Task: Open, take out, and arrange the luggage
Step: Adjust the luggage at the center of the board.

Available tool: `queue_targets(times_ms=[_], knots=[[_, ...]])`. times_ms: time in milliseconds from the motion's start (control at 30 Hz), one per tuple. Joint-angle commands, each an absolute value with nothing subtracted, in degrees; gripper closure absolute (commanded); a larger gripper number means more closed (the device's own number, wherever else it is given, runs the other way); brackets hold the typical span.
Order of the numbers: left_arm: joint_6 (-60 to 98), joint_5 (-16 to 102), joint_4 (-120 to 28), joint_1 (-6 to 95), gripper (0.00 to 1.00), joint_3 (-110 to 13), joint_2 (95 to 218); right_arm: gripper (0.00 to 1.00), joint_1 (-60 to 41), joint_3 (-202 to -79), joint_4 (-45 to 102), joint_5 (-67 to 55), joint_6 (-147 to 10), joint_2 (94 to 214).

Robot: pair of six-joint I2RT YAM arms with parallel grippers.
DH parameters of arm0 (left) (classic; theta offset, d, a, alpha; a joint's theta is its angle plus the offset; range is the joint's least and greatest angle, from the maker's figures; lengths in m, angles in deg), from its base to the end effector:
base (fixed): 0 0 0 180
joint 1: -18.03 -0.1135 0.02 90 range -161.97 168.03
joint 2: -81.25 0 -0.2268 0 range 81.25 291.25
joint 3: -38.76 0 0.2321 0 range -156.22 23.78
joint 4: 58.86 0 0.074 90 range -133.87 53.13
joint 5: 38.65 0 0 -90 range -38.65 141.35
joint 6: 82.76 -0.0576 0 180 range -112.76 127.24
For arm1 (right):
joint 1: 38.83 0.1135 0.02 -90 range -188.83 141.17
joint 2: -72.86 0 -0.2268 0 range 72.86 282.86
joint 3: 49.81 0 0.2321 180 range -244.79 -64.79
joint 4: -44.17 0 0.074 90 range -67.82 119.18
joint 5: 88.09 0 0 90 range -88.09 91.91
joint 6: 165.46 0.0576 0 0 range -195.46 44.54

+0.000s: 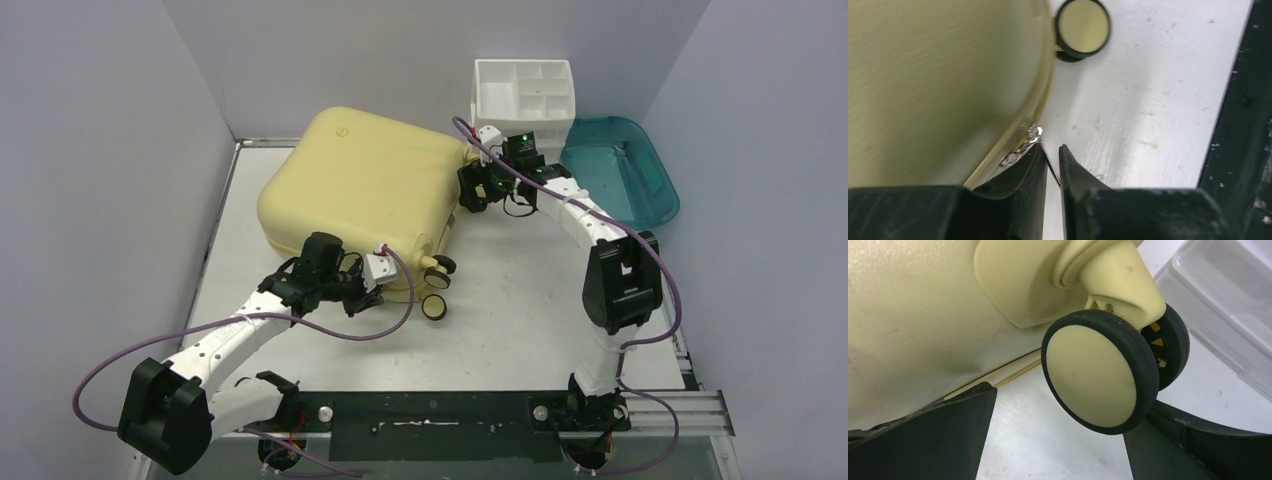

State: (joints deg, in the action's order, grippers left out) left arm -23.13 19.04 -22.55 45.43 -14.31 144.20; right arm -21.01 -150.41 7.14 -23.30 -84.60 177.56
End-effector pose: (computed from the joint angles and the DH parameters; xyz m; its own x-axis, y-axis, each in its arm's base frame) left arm 0.1904 -0.1334 0.1871 -0.1900 0.5798 -0.7923 0.9429 0.3326 0.0172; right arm 0.3772 0.1470 0.2333 -0.5258 -0.3200 -0.7882 -0.6744 0.7215 0.1570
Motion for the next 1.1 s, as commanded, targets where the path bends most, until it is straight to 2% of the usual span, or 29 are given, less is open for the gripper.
queue_targets(times_ms=[0, 33, 67, 133, 233, 333, 467, 567, 667, 767, 900, 1067], knots=[[-21.4, 14.4, -16.9, 48.1, 0.74, -19.0, 145.5, 0.08, -19.0, -159.6, 8.6, -27.1, -84.5, 180.5], [-21.4, 14.4, -16.0, 48.1, 0.63, -20.4, 145.6, 0.07, -19.1, -160.1, 8.0, -26.4, -84.8, 180.5], [-21.3, 14.7, -15.3, 48.0, 0.57, -21.3, 145.5, 0.06, -19.3, -159.9, 7.7, -25.7, -85.2, 179.8], [-21.4, 15.9, -13.8, 47.7, 0.51, -22.9, 144.1, 0.04, -19.8, -157.8, 7.4, -25.2, -86.3, 176.5], [-21.2, 16.5, -12.3, 46.6, 0.34, -24.8, 141.5, 0.02, -20.2, -153.3, 6.7, -24.8, -88.7, 169.8], [-21.1, 16.5, -9.5, 45.4, 0.08, -28.3, 141.3, 0.00, -20.0, -150.1, 2.3, -26.4, -92.8, 162.9], [-17.2, 21.8, -10.5, 40.2, 0.04, -32.6, 139.4, 0.00, -14.4, -143.3, -1.8, -27.3, -99.6, 152.0], [-13.3, 30.3, -13.6, 34.6, 0.03, -35.5, 138.1, 0.00, -8.8, -139.1, -2.7, -26.7, -101.2, 146.2], [-10.8, 37.1, -15.5, 27.5, 0.03, -36.6, 137.5, 0.00, -7.7, -137.0, -4.5, -32.5, -102.3, 144.1], [-9.2, 38.7, -14.6, 19.6, 0.03, -36.9, 137.9, 0.00, -5.4, -135.3, -5.7, -34.3, -104.5, 143.6], [-8.3, 39.5, -13.2, 10.5, 0.03, -34.0, 137.3, 0.00, -0.8, -131.2, -4.4, -31.7, -106.3, 143.7], [-9.8, 37.9, -15.6, 3.8, 0.03, -27.0, 132.4, 0.00, 1.5, -127.1, 3.8, -19.4, -102.1, 145.3]])
